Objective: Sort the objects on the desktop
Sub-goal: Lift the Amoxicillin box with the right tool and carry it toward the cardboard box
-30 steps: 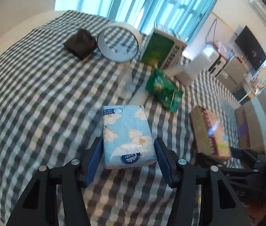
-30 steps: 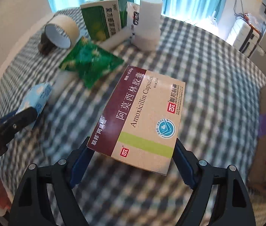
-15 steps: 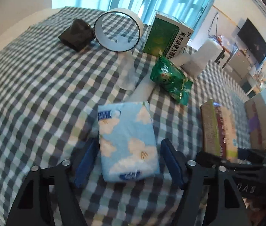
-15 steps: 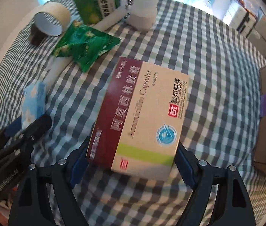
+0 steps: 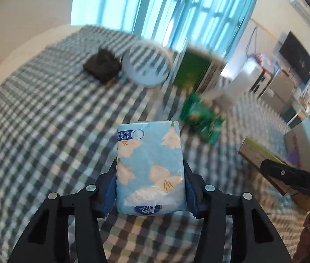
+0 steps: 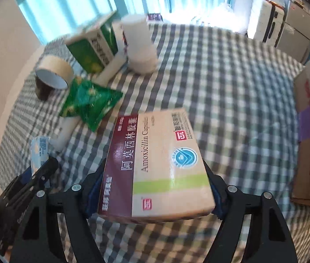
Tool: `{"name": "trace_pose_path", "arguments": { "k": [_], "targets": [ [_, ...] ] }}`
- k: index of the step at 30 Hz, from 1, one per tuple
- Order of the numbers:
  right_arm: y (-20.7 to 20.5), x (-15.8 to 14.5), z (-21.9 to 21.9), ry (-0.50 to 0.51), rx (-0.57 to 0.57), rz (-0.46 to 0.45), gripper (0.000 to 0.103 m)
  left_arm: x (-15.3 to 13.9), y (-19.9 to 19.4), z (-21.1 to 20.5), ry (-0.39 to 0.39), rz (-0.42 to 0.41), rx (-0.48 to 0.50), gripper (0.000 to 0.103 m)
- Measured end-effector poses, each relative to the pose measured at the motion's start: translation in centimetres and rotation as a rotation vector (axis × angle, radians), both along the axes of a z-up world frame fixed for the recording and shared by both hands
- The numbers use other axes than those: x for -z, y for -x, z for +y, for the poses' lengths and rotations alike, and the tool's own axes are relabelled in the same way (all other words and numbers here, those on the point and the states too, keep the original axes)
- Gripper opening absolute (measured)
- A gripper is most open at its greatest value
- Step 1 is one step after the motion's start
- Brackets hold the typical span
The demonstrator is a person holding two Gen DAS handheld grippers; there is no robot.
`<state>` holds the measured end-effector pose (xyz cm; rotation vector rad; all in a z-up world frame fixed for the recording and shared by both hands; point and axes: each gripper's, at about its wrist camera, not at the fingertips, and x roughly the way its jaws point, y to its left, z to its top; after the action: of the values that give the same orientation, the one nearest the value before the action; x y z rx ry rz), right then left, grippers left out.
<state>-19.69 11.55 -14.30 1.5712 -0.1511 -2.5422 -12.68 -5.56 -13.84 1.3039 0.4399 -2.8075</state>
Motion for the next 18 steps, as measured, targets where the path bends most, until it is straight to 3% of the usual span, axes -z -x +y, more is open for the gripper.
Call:
{"name": "trace_pose_path", "arguments": {
  "k": [3,8,10,13,18],
  "targets": [
    [-1.5,-2.6,0.6,0.004,-0.013,0.065,0.074,-2.8,-1.3,0.8,-0.024,0.05,0.016,0.053],
    [-4.7,-6.3,2.9,-0.071,-0.047,0.221,0.074,-5.8,-3.4,3.5,-0.067,0.055,0.053,0.053],
    [-6.3,-7.2,4.1,-0.062,-0.03,0.237,0.074,-7.2,-4.0,5.6,-0.055,0.07,0.09,0.053],
    [-8.2,-9.5,5.5,0.031,0.01,0.291,0.074,-9.6,-4.0,9.0,-0.068,0.097,0.162,0.053],
    [-11.0,-15.1,9.4,0.023,0.078,0.42,0.074,-15.1,-3.9,15.6,-0.073,0.145,0.326,0.053]
  ]
}}
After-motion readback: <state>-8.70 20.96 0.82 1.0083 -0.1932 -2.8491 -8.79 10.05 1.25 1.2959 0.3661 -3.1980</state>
